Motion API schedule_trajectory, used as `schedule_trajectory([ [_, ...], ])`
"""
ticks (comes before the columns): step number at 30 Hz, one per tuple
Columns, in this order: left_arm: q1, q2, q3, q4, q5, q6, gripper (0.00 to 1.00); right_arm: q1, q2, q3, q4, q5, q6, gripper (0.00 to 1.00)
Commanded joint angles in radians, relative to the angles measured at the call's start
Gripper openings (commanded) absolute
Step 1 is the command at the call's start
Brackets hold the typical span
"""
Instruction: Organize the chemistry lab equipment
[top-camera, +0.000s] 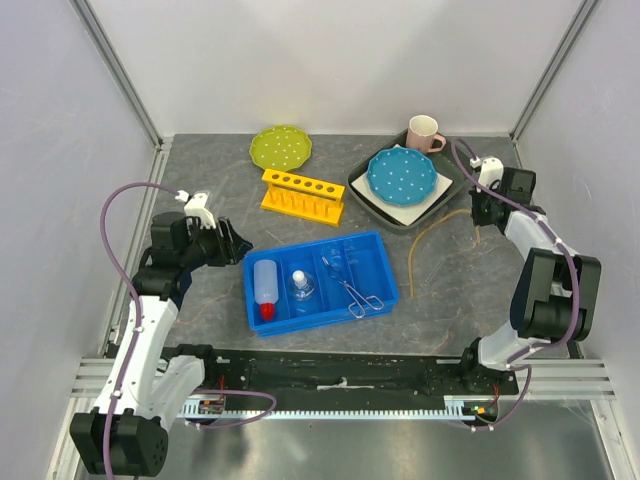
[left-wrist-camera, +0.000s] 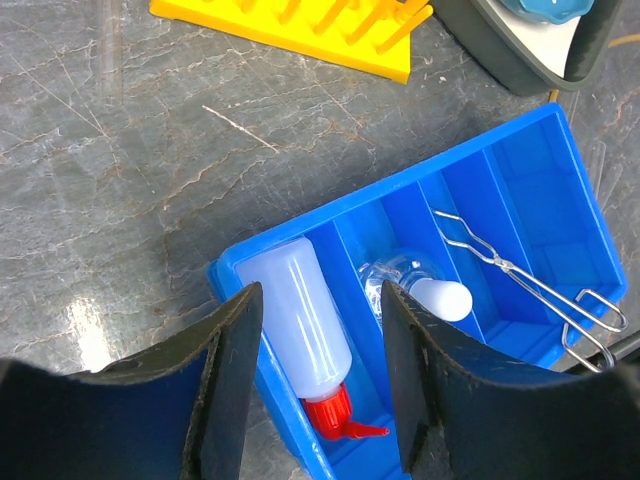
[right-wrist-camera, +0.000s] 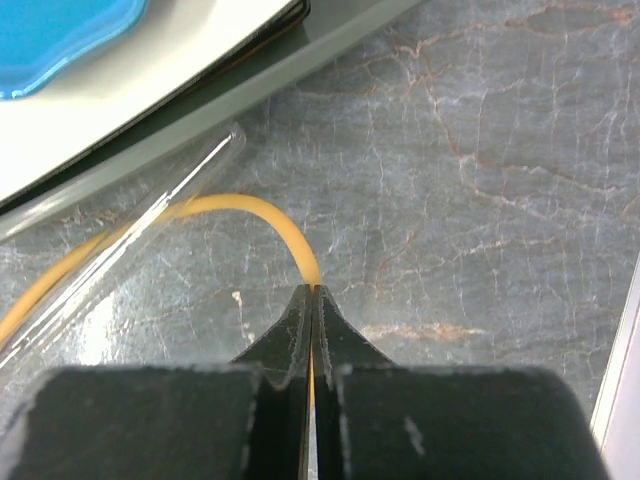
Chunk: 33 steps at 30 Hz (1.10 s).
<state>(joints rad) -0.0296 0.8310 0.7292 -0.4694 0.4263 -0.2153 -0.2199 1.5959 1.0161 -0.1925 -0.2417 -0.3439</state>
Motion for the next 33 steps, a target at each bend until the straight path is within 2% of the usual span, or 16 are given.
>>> schedule_trajectory([
  [1, 0.000, -0.021, -0.007, 0.026, 0.029, 0.007, 0.57, -0.007, -0.070, -0.034, -0.004, 0.019, -0.012, 0.00],
  [12, 0.000, -0.026, -0.007, 0.028, 0.035, 0.007, 0.57, -0.044, -0.232, -0.030, -0.096, 0.015, -0.026, 0.00],
  [22, 0.000, -0.035, -0.007, 0.028, 0.040, 0.007, 0.57, -0.050, -0.306, -0.025, -0.160, -0.025, -0.029, 0.00],
  [28, 0.000, -0.043, -0.007, 0.044, 0.097, 0.004, 0.58, -0.050, -0.372, 0.005, -0.223, -0.086, -0.035, 0.00],
  [33, 0.000, -0.079, -0.011, 0.086, 0.215, -0.048, 0.69, -0.050, -0.436, 0.041, -0.280, -0.195, -0.049, 0.00],
])
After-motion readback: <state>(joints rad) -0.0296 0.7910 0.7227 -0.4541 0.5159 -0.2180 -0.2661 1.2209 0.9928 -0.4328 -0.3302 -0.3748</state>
